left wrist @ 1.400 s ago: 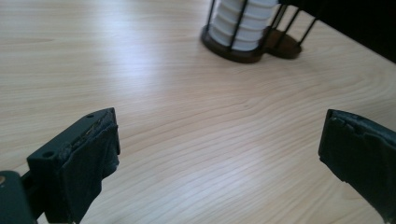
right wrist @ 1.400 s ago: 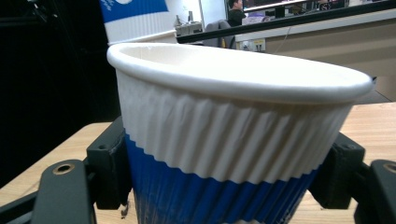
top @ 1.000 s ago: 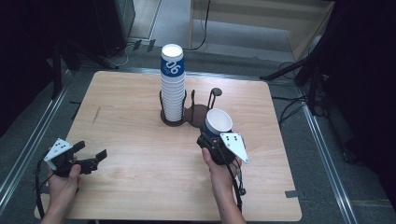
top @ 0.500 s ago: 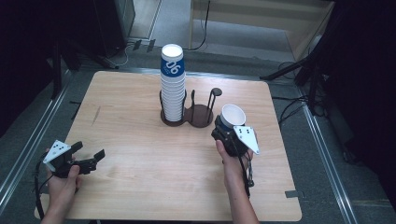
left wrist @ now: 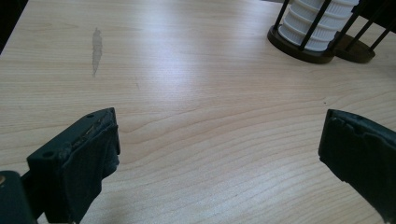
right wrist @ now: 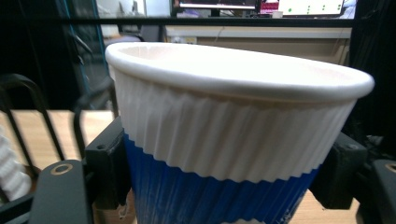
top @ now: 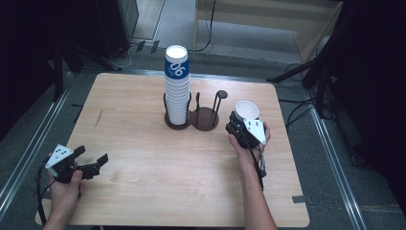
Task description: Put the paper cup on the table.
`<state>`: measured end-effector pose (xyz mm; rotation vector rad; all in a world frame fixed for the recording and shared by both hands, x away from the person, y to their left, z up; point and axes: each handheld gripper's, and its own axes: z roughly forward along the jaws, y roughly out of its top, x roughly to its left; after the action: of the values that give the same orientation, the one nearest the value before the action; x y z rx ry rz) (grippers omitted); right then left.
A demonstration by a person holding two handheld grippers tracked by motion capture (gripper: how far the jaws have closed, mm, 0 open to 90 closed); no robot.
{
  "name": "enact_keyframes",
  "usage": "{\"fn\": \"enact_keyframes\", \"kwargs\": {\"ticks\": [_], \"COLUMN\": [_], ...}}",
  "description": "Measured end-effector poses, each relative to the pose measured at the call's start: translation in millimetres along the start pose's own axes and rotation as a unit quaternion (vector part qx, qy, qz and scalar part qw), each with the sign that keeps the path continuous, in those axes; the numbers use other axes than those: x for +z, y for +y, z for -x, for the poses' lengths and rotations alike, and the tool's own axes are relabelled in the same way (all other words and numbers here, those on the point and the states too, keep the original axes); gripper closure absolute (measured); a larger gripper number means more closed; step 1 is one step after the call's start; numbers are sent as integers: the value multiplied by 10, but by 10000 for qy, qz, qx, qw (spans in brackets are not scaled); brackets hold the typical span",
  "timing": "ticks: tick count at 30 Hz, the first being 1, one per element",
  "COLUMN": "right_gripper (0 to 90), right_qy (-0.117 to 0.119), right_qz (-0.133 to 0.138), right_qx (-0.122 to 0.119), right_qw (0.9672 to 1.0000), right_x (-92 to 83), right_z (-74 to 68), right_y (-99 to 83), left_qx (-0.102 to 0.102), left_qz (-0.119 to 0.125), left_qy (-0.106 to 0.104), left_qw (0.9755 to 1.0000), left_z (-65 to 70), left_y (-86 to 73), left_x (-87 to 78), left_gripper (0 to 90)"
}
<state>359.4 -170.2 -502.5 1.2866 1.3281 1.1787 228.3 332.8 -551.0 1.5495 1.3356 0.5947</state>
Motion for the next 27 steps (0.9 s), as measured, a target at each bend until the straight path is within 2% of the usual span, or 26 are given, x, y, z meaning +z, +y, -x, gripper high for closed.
{"fn": "enact_keyframes", "kwargs": {"ticks": [1, 5, 9, 14, 19, 23, 27], "right_gripper": [222, 222, 221, 220, 220, 220, 219], "right_qy": [-51, -155, -202, -207, -269, -333, -292], "right_qz": [-12, -114, -157, -272, -251, -366, -455], "right_qx": [-82, -164, -312, -366, -620, -678, -638], "right_qw": [10000, 9997, 9992, 9987, 9974, 9965, 9965], "right_x": [45, 172, 258, 338, 434, 508, 561], "right_z": [4, 12, 28, 57, 98, 126, 143], "right_y": [-20, -77, -105, -132, -176, -195, -212], "left_qx": [-12, -21, -62, -83, -79, -82, -111], "left_qz": [1, 5, 22, 10, 10, 16, 31], "left_qy": [-9, -29, -32, -45, -43, -39, -57], "left_qw": [10000, 10000, 10000, 10000, 10000, 10000, 9999], "left_z": [-3, -9, -14, -21, -18, -17, -24], "left_y": [1, 1, 0, 1, 5, 3, 2], "left_x": [-1, -3, -6, -7, 3, 1, -7], "left_gripper": [0, 0, 0, 0, 0, 0, 0]}}
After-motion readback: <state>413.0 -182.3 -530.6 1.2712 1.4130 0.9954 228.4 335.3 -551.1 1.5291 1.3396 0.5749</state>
